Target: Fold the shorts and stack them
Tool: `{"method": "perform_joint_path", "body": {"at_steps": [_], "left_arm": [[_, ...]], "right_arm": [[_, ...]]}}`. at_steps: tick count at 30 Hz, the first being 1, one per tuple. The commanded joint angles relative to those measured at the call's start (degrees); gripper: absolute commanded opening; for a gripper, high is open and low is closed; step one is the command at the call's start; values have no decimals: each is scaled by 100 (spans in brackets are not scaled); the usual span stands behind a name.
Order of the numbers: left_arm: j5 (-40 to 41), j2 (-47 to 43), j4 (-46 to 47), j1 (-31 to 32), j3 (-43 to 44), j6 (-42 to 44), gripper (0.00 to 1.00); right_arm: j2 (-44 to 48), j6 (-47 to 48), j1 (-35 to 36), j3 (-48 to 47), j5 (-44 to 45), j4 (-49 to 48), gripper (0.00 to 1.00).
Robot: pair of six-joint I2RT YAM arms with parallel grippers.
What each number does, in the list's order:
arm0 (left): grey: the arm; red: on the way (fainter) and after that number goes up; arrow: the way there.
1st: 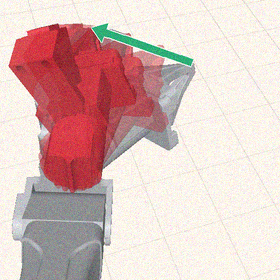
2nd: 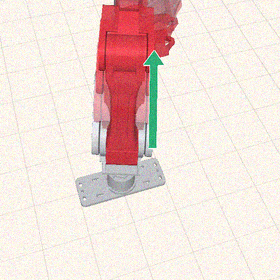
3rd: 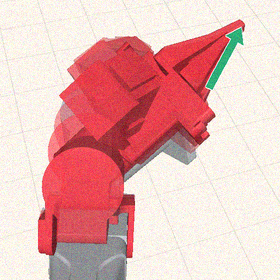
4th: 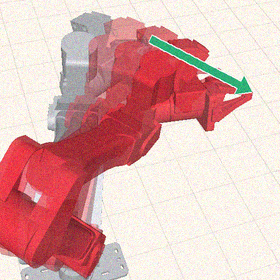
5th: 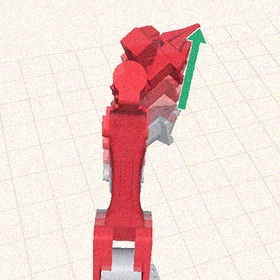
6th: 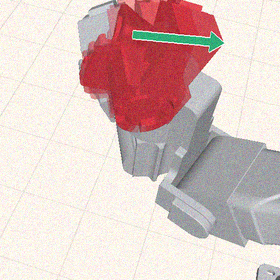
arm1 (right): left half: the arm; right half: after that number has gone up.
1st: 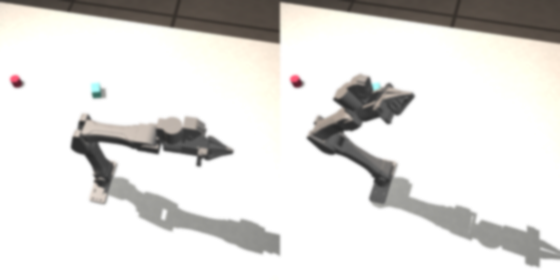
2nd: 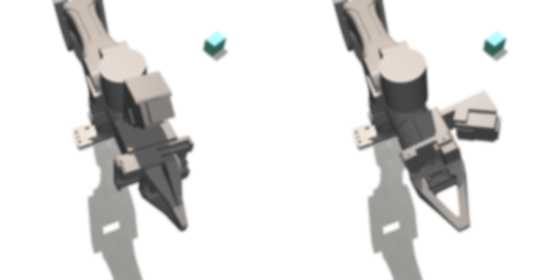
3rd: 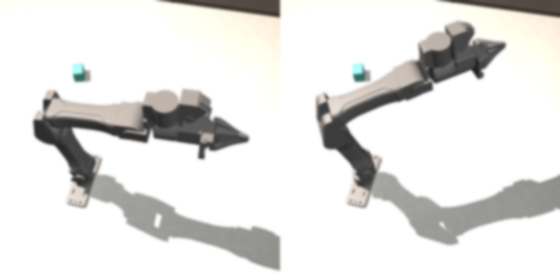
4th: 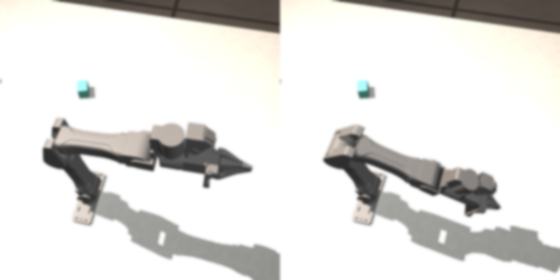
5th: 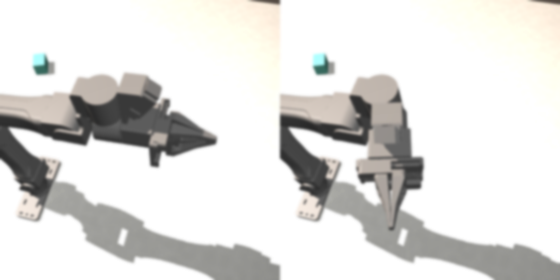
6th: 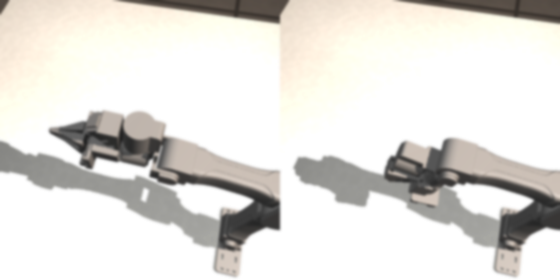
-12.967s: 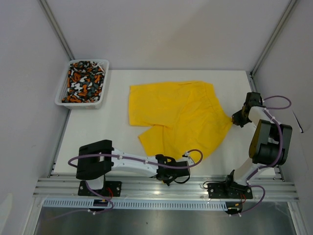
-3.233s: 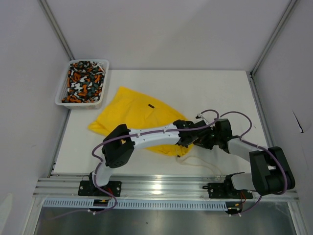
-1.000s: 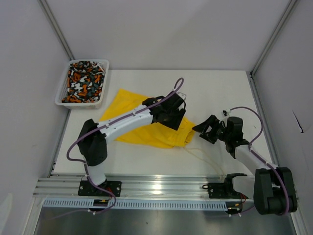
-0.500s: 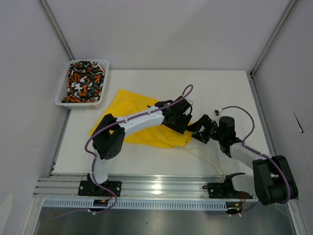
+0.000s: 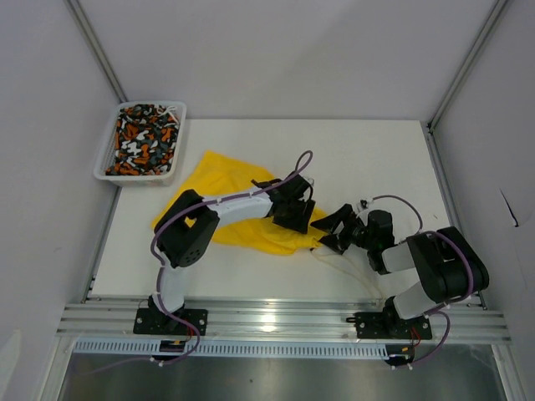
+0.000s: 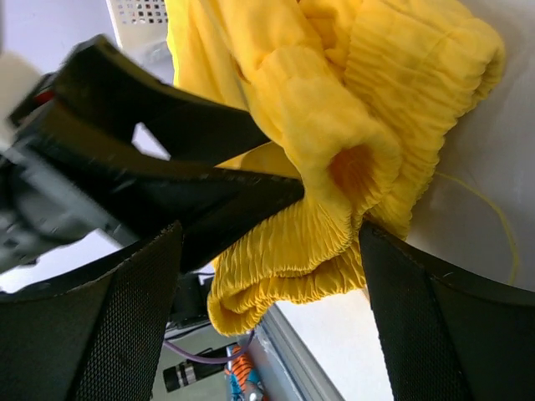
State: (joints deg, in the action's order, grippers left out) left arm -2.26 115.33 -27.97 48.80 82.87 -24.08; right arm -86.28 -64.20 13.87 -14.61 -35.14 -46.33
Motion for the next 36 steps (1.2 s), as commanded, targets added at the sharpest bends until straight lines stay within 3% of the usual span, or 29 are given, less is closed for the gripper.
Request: {"method": "perform_joint_path", "body": {"at_steps": [1, 6, 14, 27, 36], "left_arm": [[-406, -230, 643, -221, -350, -343, 66], [-652, -90, 950, -283, -579, -563, 66], [-793, -195, 1434, -380, -957, -809, 68], [-890, -19, 1592, -388, -1097, -967, 71], [-890, -28, 1522, -388, -1071, -985, 71]], "right_arm": [[-310, -522, 151, 125, -195, -1219, 88], [-486, -734, 397, 213, -187, -1660, 87], [49, -216, 774, 249, 33, -791, 87], [1087, 1408, 1925, -586, 955, 1704, 85], [1113, 2447, 3173, -1140, 2711, 3252, 83]]}}
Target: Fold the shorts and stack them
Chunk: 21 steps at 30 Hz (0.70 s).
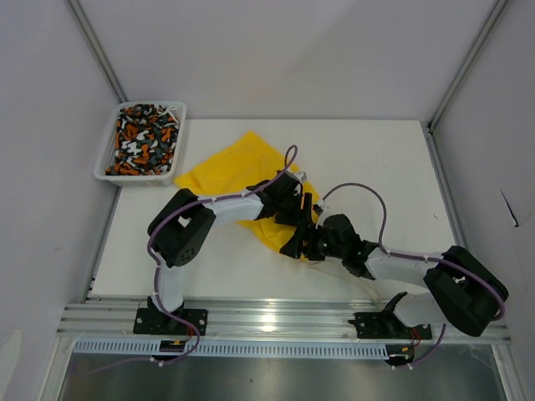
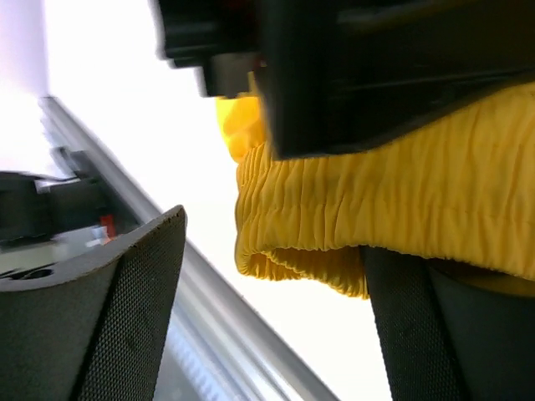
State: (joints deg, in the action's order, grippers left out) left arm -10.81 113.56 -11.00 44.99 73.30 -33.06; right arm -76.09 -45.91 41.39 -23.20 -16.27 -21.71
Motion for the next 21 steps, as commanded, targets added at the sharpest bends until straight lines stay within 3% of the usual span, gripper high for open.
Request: {"method": "perform_joint_path", "body": {"at_steps": [1, 5, 8, 9, 14, 21], "left_arm": [[-35, 149, -200, -8, -114, -87, 71], [26, 97, -244, -8, -140, -87, 71], [52, 70, -279, -8, -149, -69, 71], [53, 79, -279, -8, -132, -69, 71], [61, 79, -323, -8, -140, -69, 72], [44, 96, -350, -8, -123, -43, 72]], "right_arm": [[86, 749, 553, -368, 1254, 896, 82], [-19, 943, 1194, -492, 2048, 1108, 63], [-89, 1075, 1581, -527, 2505, 1056, 54], [-116, 1102, 1661, -536, 2654, 1064, 44], [-186, 1304, 2066, -791, 3059, 1484, 18], [-1081, 2225, 3181, -1581, 4139, 2136, 14]]}}
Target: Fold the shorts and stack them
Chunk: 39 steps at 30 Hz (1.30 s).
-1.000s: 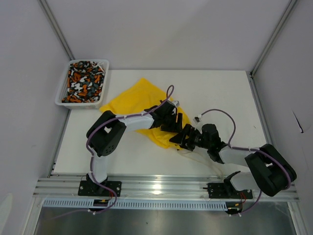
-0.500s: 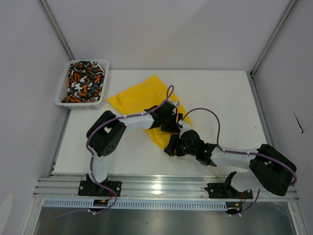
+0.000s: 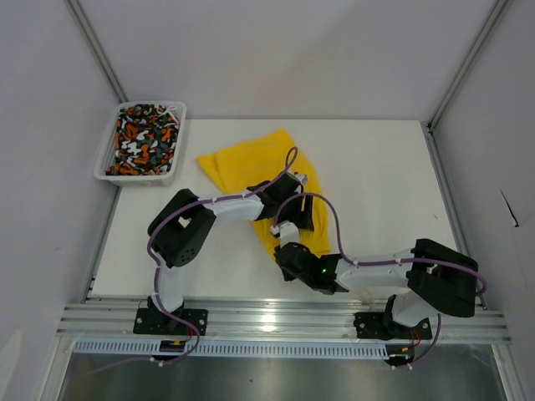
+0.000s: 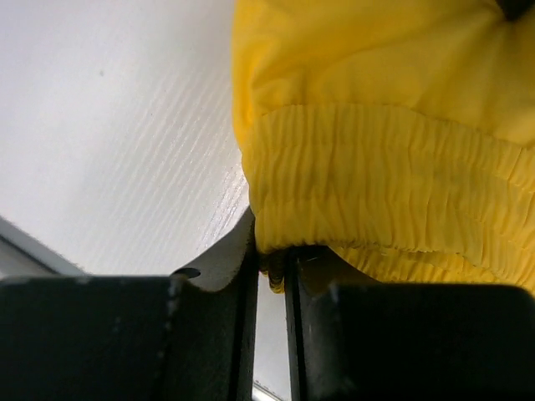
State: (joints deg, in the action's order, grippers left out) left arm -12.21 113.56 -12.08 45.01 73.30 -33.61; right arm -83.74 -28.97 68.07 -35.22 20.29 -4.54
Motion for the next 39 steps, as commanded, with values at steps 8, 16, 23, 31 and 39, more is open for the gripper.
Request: {"method": "perform_joint_path", "body": {"at_steps": [8, 16, 23, 31, 39], "left_arm": [[149, 96, -260, -10, -149, 38, 72], [122, 79, -295, -10, -96, 73, 72], [113, -88, -243, -10, -131, 47, 72], [52, -404, -339, -37, 0, 47, 76], [69, -1203, -523, -133, -26, 38, 94]], "right_arm": [[-1618, 1078, 1612, -1417, 1705, 1192, 23], [-654, 1026, 1657, -829, 1408, 674, 69], [999, -81, 1191, 41, 143, 181, 90], [2905, -2418, 85, 1201, -655, 586, 96], [3742, -4782, 198, 1588, 166, 1428, 100]]}}
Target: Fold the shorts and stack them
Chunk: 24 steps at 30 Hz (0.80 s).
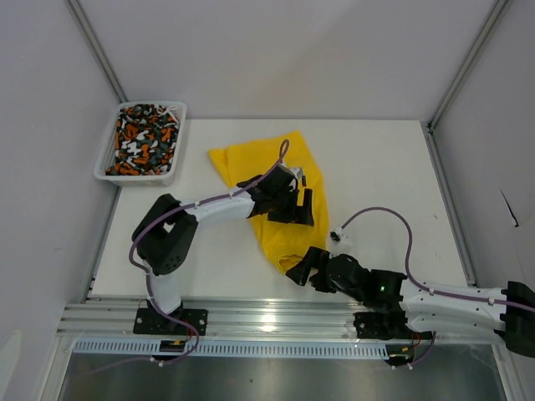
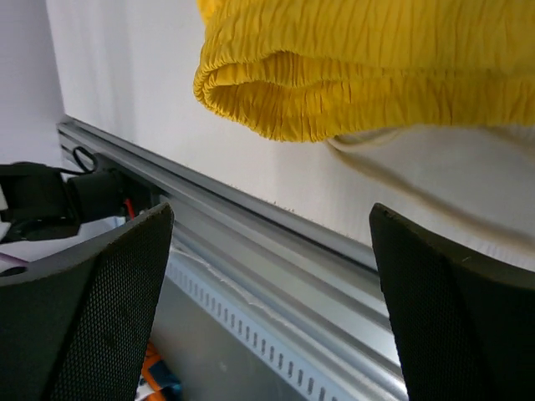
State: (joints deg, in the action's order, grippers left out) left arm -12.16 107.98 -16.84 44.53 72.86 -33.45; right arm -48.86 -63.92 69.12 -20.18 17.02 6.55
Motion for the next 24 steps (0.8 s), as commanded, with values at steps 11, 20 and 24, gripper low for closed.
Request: {"method": "perform_joint_path", "body": {"at_steps": [11, 20, 24], "left_arm": [[407, -2070, -188, -199, -815, 49, 99], [461, -3405, 611, -191, -2582, -328, 91], [250, -3477, 1024, -164, -3067, -434, 84]], "right_arm": [[483, -4408, 259, 656, 1093, 604, 98], [764, -5139, 576, 1025, 1954, 40, 97], [764, -5244, 585, 1017, 2113, 13, 97]]}}
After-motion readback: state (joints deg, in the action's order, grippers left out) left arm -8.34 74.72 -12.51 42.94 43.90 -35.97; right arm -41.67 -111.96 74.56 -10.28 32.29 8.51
